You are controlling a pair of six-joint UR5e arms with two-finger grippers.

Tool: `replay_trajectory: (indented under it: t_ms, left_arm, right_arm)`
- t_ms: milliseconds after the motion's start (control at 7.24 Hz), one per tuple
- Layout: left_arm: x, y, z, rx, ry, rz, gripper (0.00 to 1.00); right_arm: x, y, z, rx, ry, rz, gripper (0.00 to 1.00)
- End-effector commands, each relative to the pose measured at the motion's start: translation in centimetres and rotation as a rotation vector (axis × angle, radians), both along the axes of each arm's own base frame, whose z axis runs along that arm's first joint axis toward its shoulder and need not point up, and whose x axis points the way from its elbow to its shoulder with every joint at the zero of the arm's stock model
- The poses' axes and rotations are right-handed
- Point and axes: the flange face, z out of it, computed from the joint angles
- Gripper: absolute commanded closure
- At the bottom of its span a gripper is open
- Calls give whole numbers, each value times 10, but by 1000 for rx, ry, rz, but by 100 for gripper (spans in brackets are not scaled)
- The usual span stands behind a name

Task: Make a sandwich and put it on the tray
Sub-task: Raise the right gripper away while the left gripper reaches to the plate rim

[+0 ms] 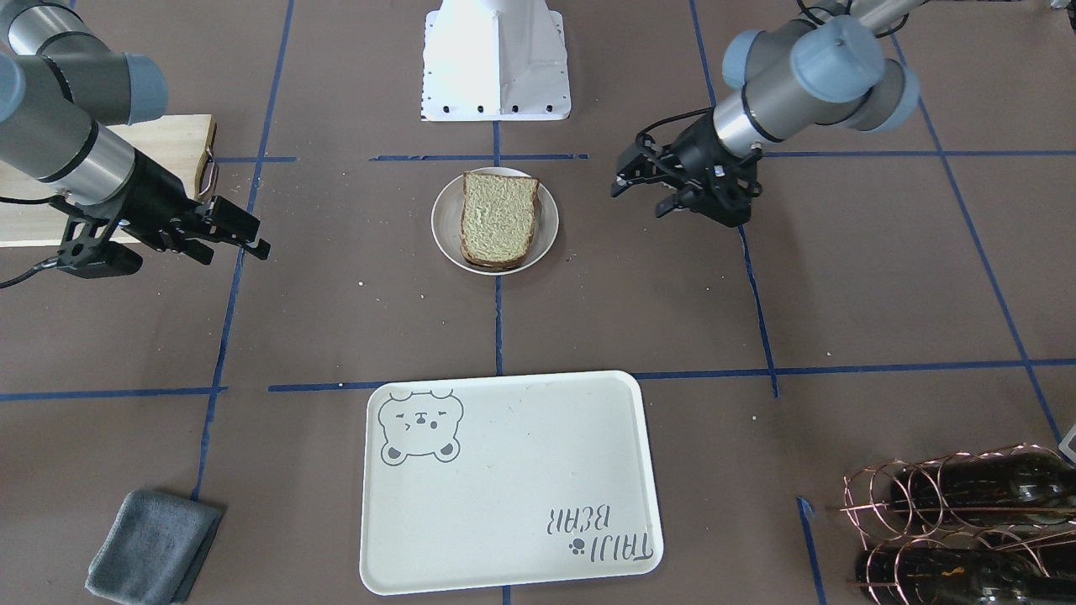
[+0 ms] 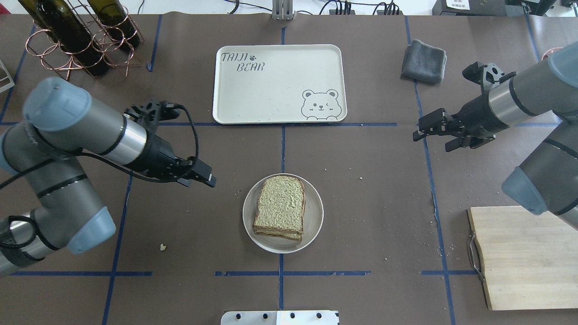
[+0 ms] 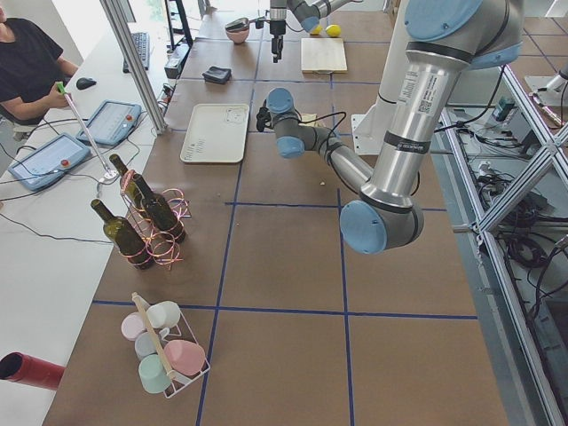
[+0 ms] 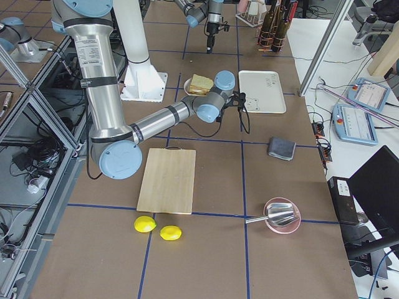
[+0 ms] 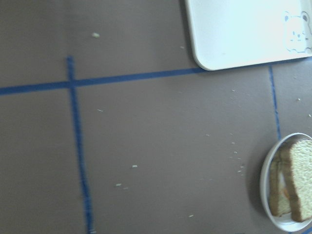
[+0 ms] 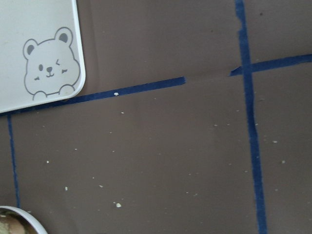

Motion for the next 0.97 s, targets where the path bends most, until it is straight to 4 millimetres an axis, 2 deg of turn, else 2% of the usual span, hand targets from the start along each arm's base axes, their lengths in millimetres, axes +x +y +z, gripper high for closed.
replay_trajectory:
  t_ms: [0,276,414,691,829]
  left_arm:
    - [71,21,1,6,-45,11,31]
    - [86,20,9,-4,-67,17,37]
    - [91,17,9,-7,-72,15,40]
    - [96,14,3,-36,-75,-14,55]
    - [97,14,4,-38,-76,-15,56]
  right_arm:
    - [21,5,30,40,33,-16,0]
    - [23,7,30,42,32,-15,0]
    - [23,7,31,42,32,-15,0]
    - [25,9,35,37,36,-16,0]
    - [26,10,36,34,37,-15,0]
